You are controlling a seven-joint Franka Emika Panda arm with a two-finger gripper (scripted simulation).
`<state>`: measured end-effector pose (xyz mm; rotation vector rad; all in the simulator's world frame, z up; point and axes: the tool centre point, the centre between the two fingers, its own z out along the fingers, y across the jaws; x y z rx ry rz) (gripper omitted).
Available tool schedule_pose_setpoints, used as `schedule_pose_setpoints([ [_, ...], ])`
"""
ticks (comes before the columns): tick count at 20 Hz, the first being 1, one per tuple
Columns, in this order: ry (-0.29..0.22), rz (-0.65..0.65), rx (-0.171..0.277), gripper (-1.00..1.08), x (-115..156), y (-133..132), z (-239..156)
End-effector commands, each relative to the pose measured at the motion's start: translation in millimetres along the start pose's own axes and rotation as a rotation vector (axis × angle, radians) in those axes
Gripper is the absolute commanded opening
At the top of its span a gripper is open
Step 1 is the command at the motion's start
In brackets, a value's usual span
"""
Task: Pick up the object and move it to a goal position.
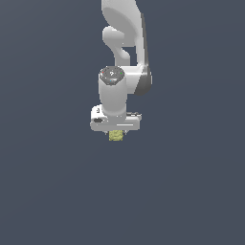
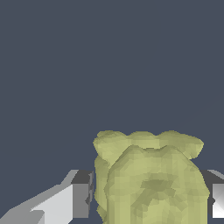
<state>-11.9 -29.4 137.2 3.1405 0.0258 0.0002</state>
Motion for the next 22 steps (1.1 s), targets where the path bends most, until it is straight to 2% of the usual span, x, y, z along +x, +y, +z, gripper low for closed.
schedule_pose_setpoints([
  [1, 0.000, 0.000, 0.000, -1.00, 10, -11, -23],
  [11, 0.000, 0.000, 0.000, -1.00, 52, -55, -112],
  [22, 0.000, 0.000, 0.000, -1.00, 87, -88, -181],
])
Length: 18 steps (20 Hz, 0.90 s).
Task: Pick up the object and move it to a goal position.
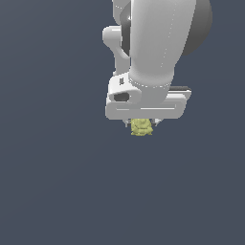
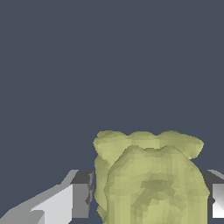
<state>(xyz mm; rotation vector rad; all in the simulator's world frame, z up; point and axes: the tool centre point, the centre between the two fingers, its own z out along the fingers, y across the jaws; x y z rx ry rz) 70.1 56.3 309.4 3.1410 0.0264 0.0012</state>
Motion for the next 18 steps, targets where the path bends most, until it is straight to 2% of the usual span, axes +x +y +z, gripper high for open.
schedule_pose_setpoints([
  [1, -0.001, 0.000, 0.000, -1.00, 7, -6, -13],
  [9, -0.001, 0.000, 0.000, -1.00, 24, -22, -45],
  [18, -0.001, 0.000, 0.000, -1.00, 34, -29, -60],
])
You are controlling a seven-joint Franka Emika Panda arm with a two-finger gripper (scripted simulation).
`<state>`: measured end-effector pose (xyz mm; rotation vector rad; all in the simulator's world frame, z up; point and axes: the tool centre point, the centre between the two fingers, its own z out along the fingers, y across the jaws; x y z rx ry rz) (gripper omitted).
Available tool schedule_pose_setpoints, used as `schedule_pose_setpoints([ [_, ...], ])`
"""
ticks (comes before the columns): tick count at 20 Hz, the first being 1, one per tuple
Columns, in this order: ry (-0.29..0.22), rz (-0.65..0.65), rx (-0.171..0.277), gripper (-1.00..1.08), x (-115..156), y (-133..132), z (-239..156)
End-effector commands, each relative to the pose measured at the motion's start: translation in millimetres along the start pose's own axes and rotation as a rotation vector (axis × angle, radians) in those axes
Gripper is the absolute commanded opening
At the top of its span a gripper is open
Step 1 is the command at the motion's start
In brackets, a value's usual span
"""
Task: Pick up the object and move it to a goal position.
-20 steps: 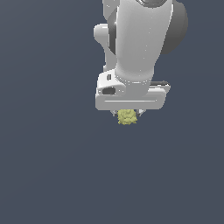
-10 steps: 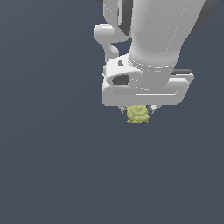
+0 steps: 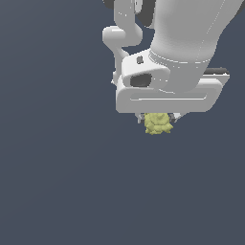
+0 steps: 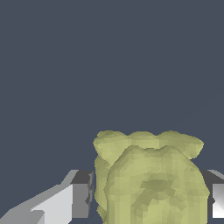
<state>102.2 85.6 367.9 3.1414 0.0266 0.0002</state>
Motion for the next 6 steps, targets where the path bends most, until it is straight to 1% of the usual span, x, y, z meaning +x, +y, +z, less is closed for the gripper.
schedule_pose_setpoints([
  [1, 0.000, 0.000, 0.000, -1.00, 1.7, -1.1, -2.7],
  [6, 0.000, 0.000, 0.000, -1.00, 2.9, -1.9, -4.2],
])
